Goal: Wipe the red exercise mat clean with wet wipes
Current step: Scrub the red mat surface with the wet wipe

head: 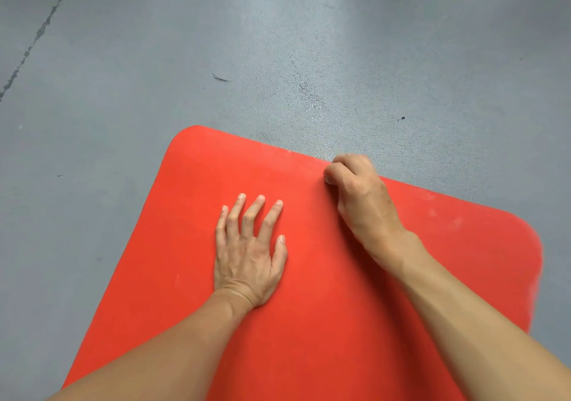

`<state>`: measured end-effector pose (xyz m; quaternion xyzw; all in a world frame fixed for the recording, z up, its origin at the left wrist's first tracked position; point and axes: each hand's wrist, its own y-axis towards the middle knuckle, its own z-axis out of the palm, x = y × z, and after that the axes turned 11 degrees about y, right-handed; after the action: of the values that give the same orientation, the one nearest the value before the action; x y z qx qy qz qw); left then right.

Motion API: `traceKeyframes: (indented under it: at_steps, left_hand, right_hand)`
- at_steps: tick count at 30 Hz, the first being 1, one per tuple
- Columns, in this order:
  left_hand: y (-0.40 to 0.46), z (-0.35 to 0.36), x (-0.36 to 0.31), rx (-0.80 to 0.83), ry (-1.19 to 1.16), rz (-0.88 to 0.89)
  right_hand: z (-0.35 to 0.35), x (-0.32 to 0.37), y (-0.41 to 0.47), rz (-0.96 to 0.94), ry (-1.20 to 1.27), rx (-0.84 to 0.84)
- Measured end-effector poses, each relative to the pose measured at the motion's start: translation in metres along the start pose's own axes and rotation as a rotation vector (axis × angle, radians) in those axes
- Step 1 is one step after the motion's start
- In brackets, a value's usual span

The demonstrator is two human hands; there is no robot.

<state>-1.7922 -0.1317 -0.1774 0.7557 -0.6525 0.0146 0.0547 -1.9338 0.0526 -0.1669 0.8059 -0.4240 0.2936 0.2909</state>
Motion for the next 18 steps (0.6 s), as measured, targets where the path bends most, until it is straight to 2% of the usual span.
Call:
traceKeyframes:
  at_steps: [3, 6, 8, 10, 13, 15, 18]
  left_hand:
    - [-0.001, -0.001, -0.001, -0.01, -0.019, -0.001]
    - [0.0, 0.0, -0.002, -0.01, -0.024, -0.009]
    - [-0.001, 0.0, -0.002, -0.009, -0.017, -0.016]
    - [-0.001, 0.0, -0.002, -0.011, -0.007, -0.012]
    - [-0.001, 0.0, -0.001, -0.014, -0.003, -0.012]
    - [-0.002, 0.0, -0.001, -0.013, -0.013, -0.018]
    - [-0.002, 0.0, -0.002, -0.013, -0.016, -0.027]
  right_hand:
    - [-0.033, -0.013, -0.04, 0.136, -0.099, -0.118]
    - [-0.016, 0.001, -0.044, 0.288, -0.171, -0.269]
    - [0.018, 0.021, -0.025, 0.198, -0.098, -0.242]
    - [0.048, 0.042, -0.01, 0.065, -0.067, -0.122]
    - [0.038, 0.035, -0.014, -0.021, -0.079, -0.008]
    - [0.004, 0.014, -0.035, 0.024, -0.097, -0.041]
    - [-0.027, -0.003, -0.063, 0.195, -0.118, -0.18]
